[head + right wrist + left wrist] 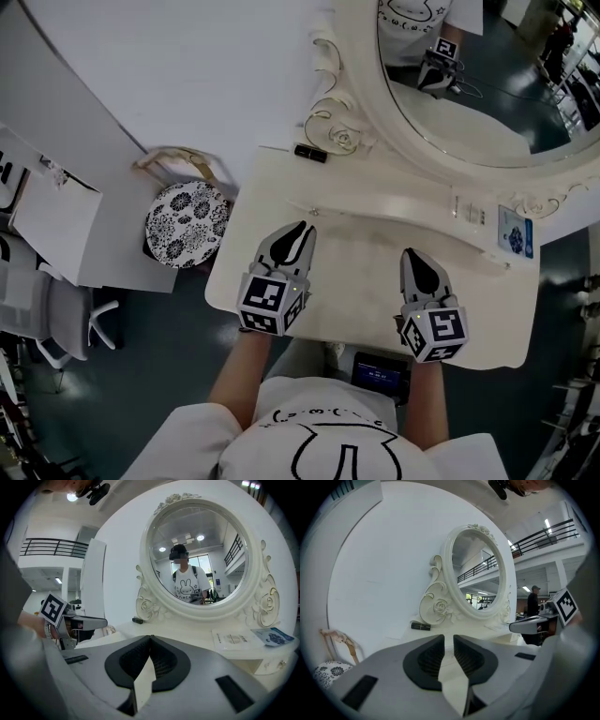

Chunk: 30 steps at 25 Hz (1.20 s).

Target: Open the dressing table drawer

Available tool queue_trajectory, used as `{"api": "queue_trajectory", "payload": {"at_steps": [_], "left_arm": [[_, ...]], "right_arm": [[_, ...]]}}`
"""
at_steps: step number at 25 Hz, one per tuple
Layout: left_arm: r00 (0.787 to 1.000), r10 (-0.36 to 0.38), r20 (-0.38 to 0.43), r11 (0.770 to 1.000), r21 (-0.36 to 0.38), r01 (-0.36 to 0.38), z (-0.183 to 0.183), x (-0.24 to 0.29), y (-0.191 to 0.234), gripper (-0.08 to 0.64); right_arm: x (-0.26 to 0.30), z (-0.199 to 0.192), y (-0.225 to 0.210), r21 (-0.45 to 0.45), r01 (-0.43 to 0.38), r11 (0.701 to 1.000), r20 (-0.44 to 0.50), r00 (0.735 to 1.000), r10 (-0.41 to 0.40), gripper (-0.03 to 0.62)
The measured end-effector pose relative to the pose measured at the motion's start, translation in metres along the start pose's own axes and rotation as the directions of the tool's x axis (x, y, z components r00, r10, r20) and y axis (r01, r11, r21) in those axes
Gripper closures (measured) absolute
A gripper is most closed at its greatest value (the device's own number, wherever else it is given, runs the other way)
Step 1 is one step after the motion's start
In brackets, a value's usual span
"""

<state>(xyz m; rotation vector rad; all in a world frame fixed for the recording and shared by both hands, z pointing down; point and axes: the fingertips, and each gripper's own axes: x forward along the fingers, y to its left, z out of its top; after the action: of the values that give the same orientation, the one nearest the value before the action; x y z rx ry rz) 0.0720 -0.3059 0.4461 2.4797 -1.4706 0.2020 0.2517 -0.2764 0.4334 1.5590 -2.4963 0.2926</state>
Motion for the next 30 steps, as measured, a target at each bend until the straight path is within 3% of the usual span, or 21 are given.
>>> {"api": "queue_trajectory", "payload": {"at_steps": [19,30], "left_arm": [[0.98,0.051,-0.193,0.998,-0.014,-0.055,-0.07,0.054,0.023,0.419],[0.961,0.076,-0.265,0.996,-0.031,-0.087,-0.093,0.078,0.04,0.419]], "right_arm": [[0.024,-0.05,-0.016,0.065,0.02,0.998,-0.082,0.997,-0.015,0.571],[0.035,-0.061,-0.022,0.086,0.03,0.996,-0.108,0.994,-0.02,0.572]]}}
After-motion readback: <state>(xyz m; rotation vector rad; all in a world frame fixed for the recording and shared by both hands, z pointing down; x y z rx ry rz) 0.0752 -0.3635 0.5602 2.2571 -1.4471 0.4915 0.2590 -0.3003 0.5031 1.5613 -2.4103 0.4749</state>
